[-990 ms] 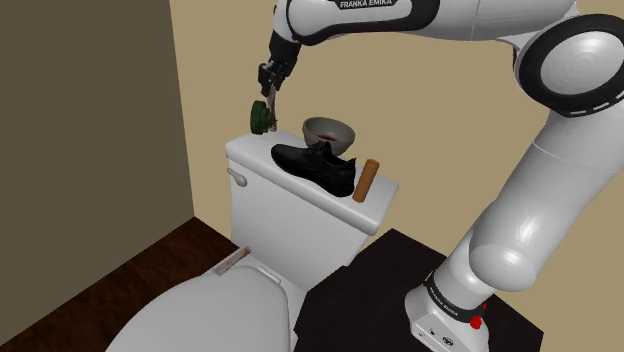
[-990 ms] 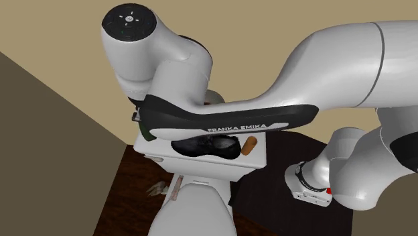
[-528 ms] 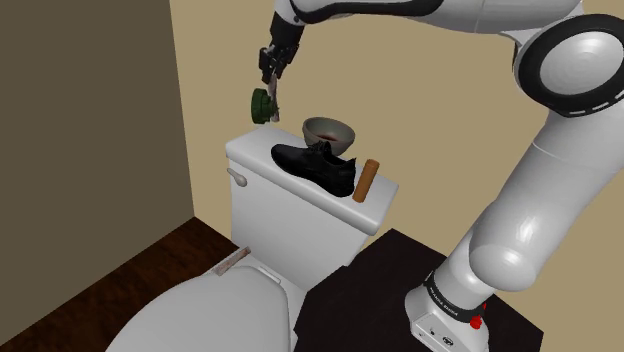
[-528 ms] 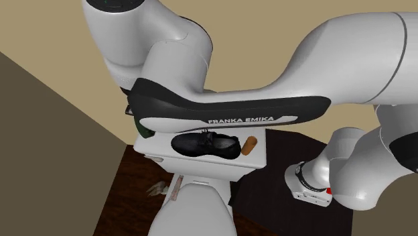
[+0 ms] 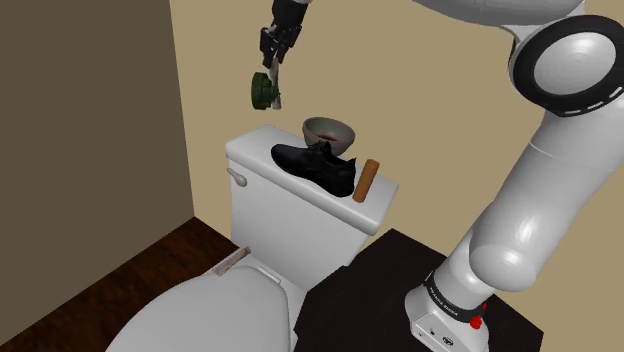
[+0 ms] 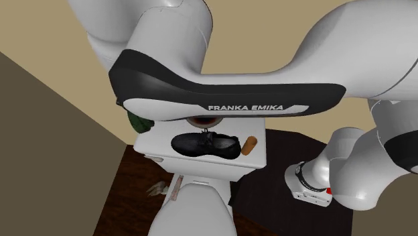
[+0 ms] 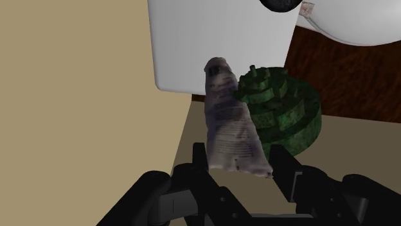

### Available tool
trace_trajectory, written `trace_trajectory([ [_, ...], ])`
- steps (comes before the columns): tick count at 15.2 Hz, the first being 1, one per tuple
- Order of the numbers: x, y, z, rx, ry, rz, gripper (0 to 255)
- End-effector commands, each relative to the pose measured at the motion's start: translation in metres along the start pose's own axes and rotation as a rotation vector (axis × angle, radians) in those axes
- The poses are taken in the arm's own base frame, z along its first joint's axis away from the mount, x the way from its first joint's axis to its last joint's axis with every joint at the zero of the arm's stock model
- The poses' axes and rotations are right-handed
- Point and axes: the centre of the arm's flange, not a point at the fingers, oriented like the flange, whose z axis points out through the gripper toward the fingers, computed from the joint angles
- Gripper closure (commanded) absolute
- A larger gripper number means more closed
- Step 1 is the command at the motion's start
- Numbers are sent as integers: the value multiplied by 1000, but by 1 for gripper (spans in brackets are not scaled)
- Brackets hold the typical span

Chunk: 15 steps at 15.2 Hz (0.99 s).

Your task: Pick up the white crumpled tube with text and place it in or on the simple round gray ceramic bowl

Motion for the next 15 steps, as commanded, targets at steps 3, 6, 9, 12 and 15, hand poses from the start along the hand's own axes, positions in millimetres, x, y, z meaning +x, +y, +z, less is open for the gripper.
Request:
trace_trajectory([
  [3,5,3,-21,0,0,0,255],
  [6,10,5,-36,0,0,0,255],
  [9,14,7,-48,0,0,0,255],
  [12,-15,22,-70,0,0,0,255],
  [15,-44,37,-92,0,0,0,255],
])
